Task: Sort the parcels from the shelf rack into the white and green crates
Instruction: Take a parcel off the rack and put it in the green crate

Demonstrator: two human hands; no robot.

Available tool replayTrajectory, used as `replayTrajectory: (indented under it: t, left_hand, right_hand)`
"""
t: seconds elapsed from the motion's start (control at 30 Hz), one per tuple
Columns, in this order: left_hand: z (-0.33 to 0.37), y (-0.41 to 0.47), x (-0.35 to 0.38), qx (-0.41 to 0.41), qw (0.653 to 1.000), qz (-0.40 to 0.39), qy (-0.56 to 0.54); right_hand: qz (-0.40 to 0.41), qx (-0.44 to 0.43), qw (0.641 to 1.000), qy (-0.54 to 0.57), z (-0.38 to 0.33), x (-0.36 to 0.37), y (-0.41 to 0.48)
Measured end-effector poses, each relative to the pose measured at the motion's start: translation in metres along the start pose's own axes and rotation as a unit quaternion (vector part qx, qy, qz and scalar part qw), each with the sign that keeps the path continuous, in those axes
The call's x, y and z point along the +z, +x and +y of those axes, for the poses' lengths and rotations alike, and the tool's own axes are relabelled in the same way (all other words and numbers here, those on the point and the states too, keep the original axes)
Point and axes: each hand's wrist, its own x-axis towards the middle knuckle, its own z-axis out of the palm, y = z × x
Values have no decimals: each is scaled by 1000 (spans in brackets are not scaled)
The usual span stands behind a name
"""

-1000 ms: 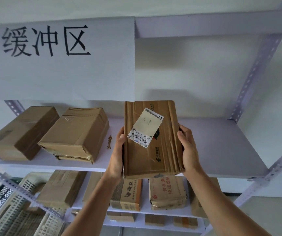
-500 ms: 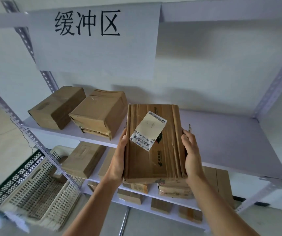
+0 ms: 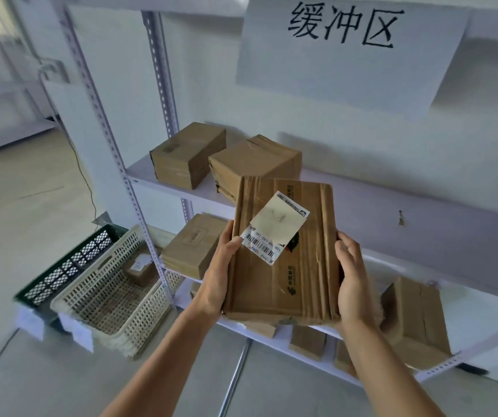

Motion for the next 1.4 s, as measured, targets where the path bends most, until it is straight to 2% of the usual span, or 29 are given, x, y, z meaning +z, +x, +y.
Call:
replayTrajectory:
  t: [0.3,0.6,0.97,1.23,1.4]
  left_hand:
    - [37,-65,-119,13,998,63,-3]
    - [58,-91,-251,14,981,195,8]
    - [88,-31,-442,-24,955,291,44]
    - [112,0,-551,-53,943,327,31]
    - [125,10,-620,-60,947,313,28]
  right_hand:
    - [-41,-2,999,-13,7,123,-47]
    - [-138,29,990,-19,29,274,-45]
    - [-219,101,970,17,82,485,16]
    - [-261,143,954,48,107,608,45]
    - [-257,151,954,29,123,679,47]
